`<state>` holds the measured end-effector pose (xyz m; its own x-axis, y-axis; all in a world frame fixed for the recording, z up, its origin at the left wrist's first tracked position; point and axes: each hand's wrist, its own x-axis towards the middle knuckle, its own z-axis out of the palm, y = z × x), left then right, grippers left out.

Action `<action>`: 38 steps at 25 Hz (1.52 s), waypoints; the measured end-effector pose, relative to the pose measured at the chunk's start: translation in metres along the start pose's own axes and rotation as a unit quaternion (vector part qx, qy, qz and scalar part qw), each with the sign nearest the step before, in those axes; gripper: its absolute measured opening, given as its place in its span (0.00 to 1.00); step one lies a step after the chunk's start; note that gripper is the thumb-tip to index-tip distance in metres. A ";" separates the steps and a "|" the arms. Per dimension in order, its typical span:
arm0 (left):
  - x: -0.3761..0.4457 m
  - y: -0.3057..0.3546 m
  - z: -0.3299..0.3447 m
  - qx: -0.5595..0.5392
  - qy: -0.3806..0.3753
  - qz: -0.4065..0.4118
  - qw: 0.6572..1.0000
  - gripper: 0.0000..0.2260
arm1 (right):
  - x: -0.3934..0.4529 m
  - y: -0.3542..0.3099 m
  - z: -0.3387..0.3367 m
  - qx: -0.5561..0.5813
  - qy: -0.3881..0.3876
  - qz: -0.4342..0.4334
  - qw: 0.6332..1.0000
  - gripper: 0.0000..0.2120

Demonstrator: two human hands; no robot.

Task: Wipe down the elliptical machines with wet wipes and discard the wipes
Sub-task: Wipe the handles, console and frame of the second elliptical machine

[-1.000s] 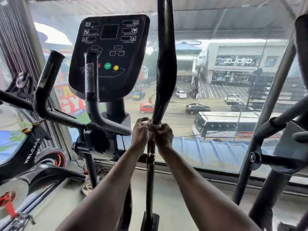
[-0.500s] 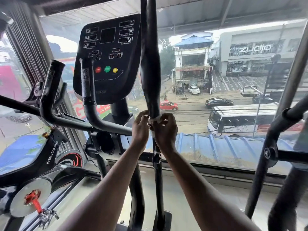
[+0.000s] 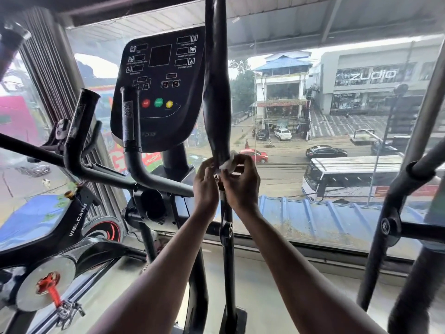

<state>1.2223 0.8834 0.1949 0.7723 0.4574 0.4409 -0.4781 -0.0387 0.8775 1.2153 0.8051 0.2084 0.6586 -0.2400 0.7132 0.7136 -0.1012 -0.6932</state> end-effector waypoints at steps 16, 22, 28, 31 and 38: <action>-0.014 0.058 0.018 -0.056 0.012 0.135 0.989 0.15 | 0.014 -0.036 -0.013 0.053 0.034 -0.117 0.991 0.09; -0.016 0.057 0.016 0.001 0.034 0.138 0.990 0.13 | 0.012 -0.037 -0.019 0.047 0.007 -0.265 0.963 0.06; -0.016 0.056 0.018 0.007 0.054 0.143 0.988 0.16 | 0.019 -0.025 -0.016 0.072 -0.004 -0.251 0.965 0.06; -0.017 0.049 0.021 0.020 0.072 0.125 0.989 0.19 | 0.017 0.008 -0.016 0.075 -0.063 -0.136 0.986 0.08; -0.034 0.046 0.027 0.092 0.045 0.173 0.980 0.11 | 0.019 0.035 -0.012 0.048 -0.139 -0.007 0.989 0.10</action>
<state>1.1856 0.8422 0.2253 0.5330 0.4651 0.7068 -0.6144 -0.3617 0.7012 1.2499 0.7857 0.1961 0.6790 0.0379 0.7332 0.7339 -0.0072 -0.6793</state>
